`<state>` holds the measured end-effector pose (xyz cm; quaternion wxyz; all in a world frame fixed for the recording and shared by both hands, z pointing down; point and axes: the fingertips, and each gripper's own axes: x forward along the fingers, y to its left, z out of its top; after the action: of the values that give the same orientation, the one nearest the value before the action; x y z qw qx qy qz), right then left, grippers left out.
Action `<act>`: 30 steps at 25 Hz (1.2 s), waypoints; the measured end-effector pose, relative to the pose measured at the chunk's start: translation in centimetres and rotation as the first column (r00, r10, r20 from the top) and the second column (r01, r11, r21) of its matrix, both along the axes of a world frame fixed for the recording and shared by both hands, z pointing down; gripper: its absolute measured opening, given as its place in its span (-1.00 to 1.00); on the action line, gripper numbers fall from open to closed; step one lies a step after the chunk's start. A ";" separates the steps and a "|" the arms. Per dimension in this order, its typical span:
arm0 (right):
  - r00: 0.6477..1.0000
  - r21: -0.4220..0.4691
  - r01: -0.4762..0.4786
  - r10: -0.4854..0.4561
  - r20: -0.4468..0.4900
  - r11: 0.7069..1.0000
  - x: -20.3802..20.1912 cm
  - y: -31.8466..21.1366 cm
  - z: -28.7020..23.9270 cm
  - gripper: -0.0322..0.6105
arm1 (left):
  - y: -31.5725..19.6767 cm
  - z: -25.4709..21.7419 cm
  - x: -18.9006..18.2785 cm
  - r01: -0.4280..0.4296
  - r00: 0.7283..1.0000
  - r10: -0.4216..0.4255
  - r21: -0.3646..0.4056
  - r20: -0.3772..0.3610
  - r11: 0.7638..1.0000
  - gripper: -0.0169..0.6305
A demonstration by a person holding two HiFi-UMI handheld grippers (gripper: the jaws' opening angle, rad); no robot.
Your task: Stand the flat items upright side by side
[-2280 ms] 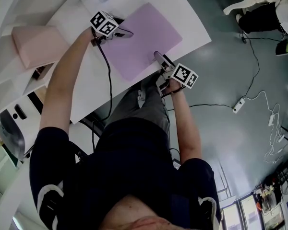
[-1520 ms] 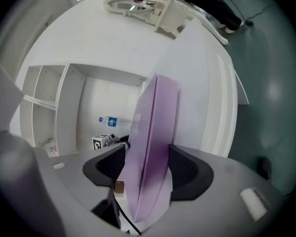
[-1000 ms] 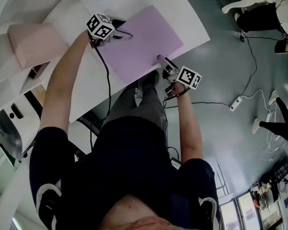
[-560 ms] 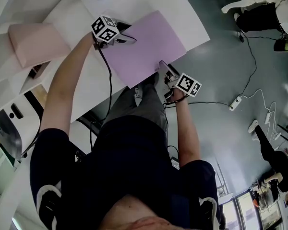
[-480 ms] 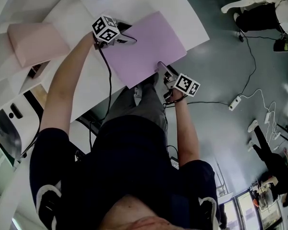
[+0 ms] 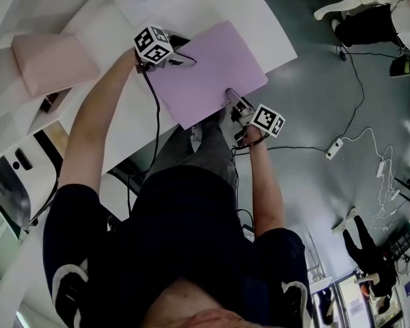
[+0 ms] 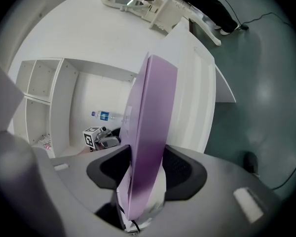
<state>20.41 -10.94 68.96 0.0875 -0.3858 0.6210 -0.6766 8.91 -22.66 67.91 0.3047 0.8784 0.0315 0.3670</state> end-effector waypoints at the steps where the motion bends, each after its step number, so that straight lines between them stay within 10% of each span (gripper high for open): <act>1: 1.000 0.008 -0.009 0.009 0.000 1.000 0.1 0.0 -0.3 -0.26 | 0.1 0.0 0.0 -0.001 1.000 0.001 -0.002 -0.001 1.000 0.18; 17: 0.991 0.180 -0.022 0.045 -0.123 0.983 2.0 -3.4 -6.8 -0.39 | -1.7 -3.7 -1.1 0.091 0.991 -0.077 0.124 -0.107 0.988 0.18; 30: 0.946 0.366 0.053 0.070 -0.315 0.929 2.2 -6.3 -13.4 -0.39 | -4.4 -8.4 -2.1 0.303 0.947 -0.250 0.306 -0.201 0.903 0.17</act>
<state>22.63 -17.21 55.51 0.0587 -0.4707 0.7414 -0.4747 6.80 -27.07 59.50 0.1975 0.9388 -0.1321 0.2495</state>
